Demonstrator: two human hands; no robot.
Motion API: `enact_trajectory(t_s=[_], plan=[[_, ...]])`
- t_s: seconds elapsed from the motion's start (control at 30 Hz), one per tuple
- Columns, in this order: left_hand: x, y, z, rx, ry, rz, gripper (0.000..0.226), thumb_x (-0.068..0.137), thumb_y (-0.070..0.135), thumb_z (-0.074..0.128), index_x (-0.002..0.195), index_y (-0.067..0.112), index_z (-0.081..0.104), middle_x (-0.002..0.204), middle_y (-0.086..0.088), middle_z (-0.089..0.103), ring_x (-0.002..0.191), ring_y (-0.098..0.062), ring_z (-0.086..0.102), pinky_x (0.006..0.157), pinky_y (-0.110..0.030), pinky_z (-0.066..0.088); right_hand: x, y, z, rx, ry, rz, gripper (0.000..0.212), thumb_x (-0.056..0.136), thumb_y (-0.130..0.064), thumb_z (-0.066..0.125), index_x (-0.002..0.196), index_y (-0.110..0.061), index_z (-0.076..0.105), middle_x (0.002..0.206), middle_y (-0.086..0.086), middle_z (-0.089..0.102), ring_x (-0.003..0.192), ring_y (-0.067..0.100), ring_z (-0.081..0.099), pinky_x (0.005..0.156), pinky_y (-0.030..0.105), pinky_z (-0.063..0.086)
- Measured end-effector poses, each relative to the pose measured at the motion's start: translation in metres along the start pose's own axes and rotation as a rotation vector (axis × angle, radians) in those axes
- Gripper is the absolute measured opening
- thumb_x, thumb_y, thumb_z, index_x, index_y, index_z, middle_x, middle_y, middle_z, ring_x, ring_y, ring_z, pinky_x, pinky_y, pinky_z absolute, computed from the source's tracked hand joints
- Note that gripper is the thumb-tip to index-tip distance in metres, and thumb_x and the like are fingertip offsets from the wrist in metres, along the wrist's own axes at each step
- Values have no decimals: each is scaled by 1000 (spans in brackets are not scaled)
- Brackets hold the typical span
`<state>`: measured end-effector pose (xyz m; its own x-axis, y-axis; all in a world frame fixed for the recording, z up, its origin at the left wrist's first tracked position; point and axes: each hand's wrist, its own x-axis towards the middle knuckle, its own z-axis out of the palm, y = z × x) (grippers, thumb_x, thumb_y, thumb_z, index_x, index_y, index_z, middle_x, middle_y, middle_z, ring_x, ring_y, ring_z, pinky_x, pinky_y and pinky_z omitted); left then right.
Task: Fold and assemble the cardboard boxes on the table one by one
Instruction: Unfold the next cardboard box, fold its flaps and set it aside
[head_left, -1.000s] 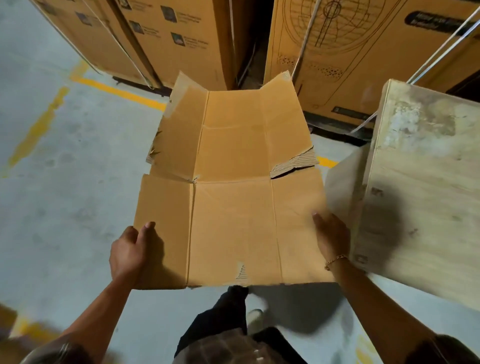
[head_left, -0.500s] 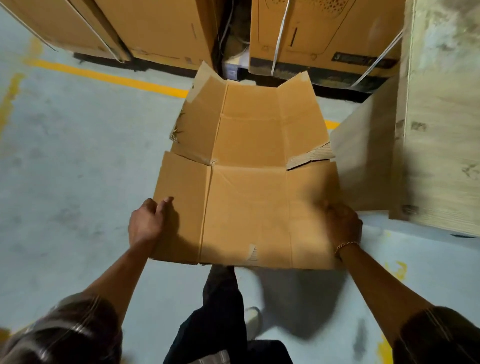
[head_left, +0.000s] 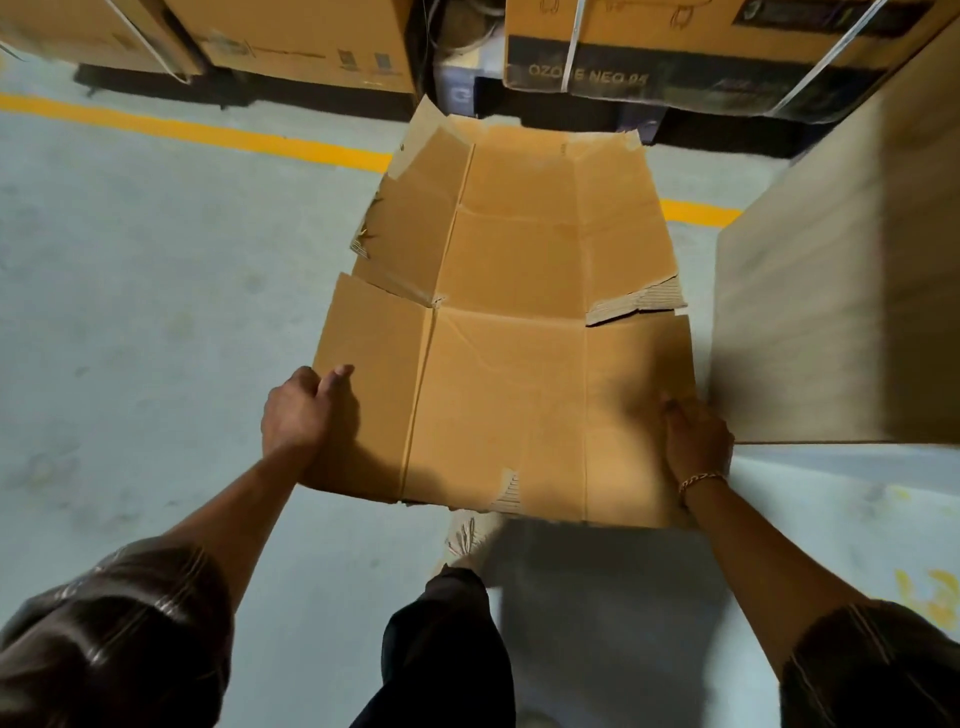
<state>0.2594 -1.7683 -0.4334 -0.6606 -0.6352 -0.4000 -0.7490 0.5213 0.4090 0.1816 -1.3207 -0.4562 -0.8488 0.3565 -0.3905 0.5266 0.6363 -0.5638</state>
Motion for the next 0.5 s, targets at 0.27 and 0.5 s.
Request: enact_trajectory(t_s=[0.27,0.5], plan=[[82,-47,103,65,-16,1,61,94,71,47,101,12,61,103,-16,70,92,-36,62,79,-43,51,65,50,112,16,-128,90,30,103,-26,47,94,-3,65,96,22,64,98,41,61,76,35,39],[129,-71,154,135,12,30,64,98,67,44,115,6,56,114,-21,67,104,-44,62,79,-43,45,96,82,169,69,-169,145,33,103,-16,42,123,3,60,127,28,59,115,40,55,90,36,39]])
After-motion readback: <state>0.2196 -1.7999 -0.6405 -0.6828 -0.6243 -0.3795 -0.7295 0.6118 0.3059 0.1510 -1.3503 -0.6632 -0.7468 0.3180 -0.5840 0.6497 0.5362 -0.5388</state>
